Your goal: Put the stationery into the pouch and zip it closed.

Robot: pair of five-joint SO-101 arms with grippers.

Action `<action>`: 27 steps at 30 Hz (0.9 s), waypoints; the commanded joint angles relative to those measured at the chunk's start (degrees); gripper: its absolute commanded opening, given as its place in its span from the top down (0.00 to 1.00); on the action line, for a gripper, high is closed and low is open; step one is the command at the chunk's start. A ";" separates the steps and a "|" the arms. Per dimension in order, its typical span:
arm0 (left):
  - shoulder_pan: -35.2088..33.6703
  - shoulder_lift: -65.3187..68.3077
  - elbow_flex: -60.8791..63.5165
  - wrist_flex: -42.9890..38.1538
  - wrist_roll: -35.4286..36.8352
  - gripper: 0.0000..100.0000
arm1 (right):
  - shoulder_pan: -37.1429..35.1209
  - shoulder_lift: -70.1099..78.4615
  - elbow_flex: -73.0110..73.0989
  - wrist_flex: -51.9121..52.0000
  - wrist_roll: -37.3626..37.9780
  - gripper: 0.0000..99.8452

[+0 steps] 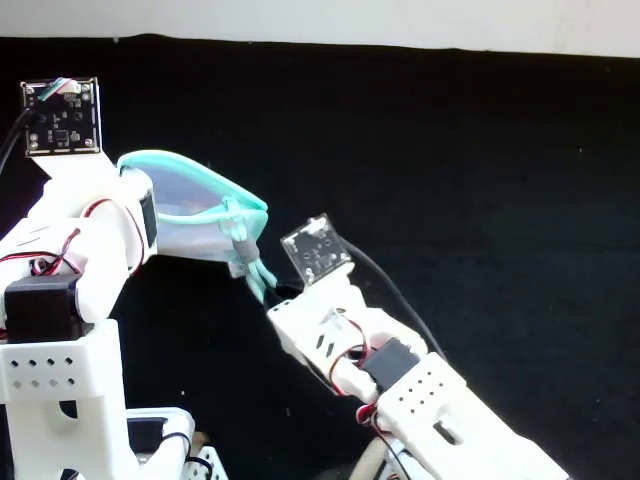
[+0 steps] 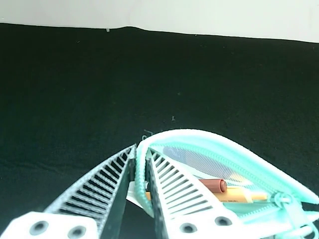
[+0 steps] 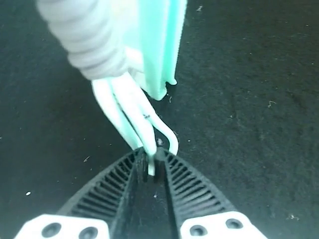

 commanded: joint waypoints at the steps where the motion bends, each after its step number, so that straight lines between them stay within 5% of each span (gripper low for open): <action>1: 1.63 1.89 2.68 -0.09 -0.09 0.99 | -1.80 -1.10 -0.22 -0.22 0.26 0.88; 6: 1.63 1.89 2.68 -0.09 -0.09 0.99 | -3.30 -1.10 -0.04 0.04 -0.70 0.85; 13: 1.63 1.89 2.68 -0.09 -0.09 0.99 | -5.67 -1.01 -0.66 -0.22 -15.38 0.84; 23: 1.63 1.98 2.68 -0.09 -0.18 0.99 | -8.22 -0.66 -0.57 -4.35 -16.26 0.84; 27: 1.63 1.98 2.77 -0.09 -0.18 0.99 | -8.22 -0.66 -0.57 -5.93 -8.00 0.84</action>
